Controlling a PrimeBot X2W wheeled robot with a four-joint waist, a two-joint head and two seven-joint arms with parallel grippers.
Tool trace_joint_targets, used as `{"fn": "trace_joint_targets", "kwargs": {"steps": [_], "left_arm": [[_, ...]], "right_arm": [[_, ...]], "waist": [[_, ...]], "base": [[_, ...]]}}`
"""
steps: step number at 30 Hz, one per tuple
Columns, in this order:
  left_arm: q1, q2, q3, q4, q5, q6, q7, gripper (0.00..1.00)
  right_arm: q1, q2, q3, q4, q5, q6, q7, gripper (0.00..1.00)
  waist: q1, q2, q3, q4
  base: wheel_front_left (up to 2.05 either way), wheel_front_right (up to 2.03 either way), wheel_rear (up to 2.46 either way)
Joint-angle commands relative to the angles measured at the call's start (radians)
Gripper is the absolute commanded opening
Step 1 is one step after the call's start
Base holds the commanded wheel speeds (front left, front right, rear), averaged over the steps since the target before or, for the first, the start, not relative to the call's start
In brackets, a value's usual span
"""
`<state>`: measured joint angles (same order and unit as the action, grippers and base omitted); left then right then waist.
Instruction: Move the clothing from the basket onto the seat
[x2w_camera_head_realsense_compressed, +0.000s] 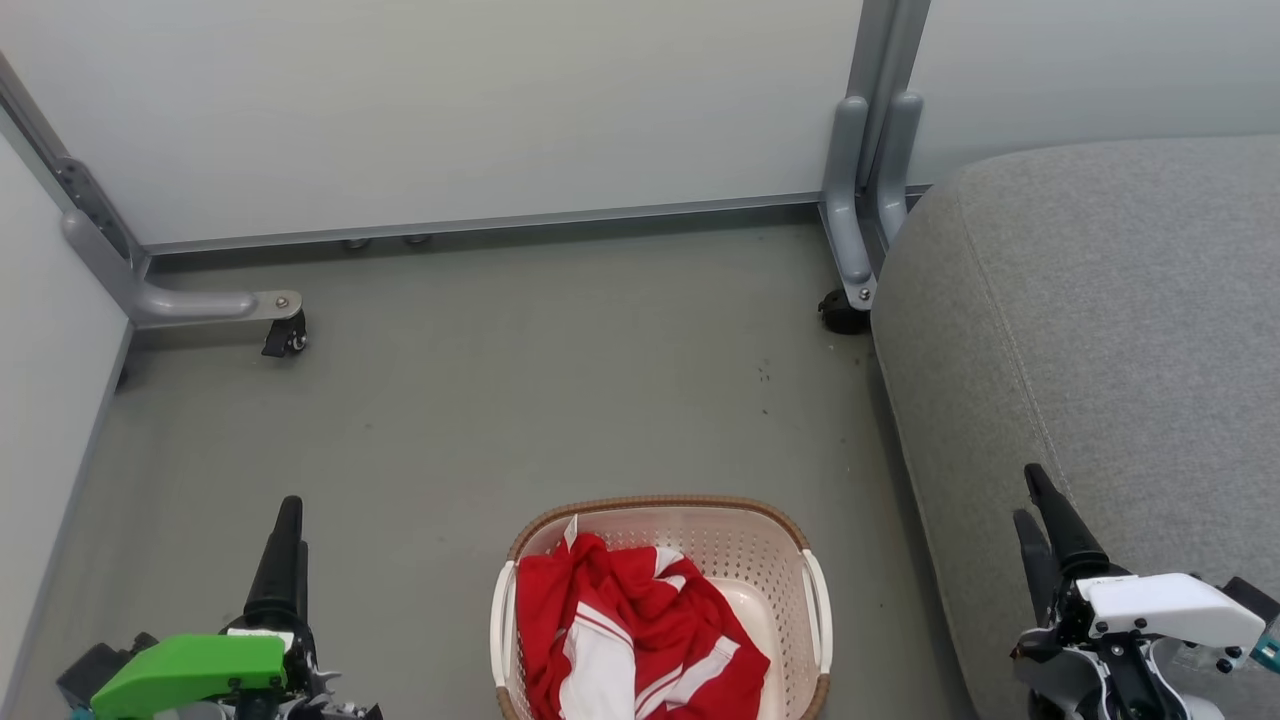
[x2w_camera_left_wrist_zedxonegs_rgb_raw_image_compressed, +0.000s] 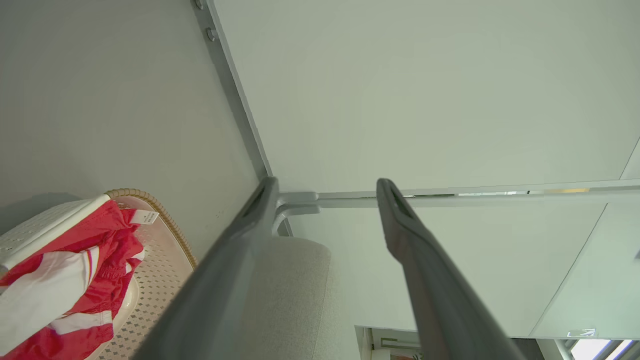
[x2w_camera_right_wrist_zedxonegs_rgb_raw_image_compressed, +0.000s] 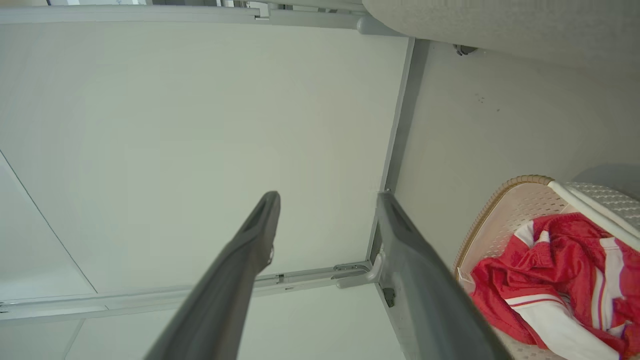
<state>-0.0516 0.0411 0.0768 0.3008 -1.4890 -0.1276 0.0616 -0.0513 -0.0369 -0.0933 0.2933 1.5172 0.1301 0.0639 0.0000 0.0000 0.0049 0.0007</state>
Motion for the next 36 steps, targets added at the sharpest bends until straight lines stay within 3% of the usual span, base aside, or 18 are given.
{"fn": "trace_joint_targets", "kwargs": {"steps": [1,14,15,36], "left_arm": [[-0.019,0.005,-0.002,-0.022,0.051,-0.001,-0.01,1.0],[-0.009,0.004,-0.024,-0.072,0.302,0.004,-0.063,1.0],[-0.007,0.004,-0.036,-0.082,0.361,0.009,-0.077,1.0],[0.007,0.006,-0.098,-0.123,0.654,0.016,-0.147,1.0]], "right_arm": [[-0.011,-0.005,-0.006,-0.022,-0.051,0.0,-0.012,1.0],[0.002,-0.006,0.025,-0.079,-0.336,0.0,-0.065,1.0],[0.006,-0.007,0.036,-0.091,-0.399,0.0,-0.078,1.0],[0.032,-0.009,0.053,-0.128,-0.7,0.001,-0.149,1.0]], "waist": [[0.0,0.0,0.0,0.0],[0.0,0.0,0.003,0.004],[0.0,0.0,0.004,0.006],[0.0,0.0,0.001,0.022]], "base": [[0.0,0.0,0.0],[0.0,0.0,0.0],[0.0,0.0,0.0],[0.0,0.0,0.0]]}}
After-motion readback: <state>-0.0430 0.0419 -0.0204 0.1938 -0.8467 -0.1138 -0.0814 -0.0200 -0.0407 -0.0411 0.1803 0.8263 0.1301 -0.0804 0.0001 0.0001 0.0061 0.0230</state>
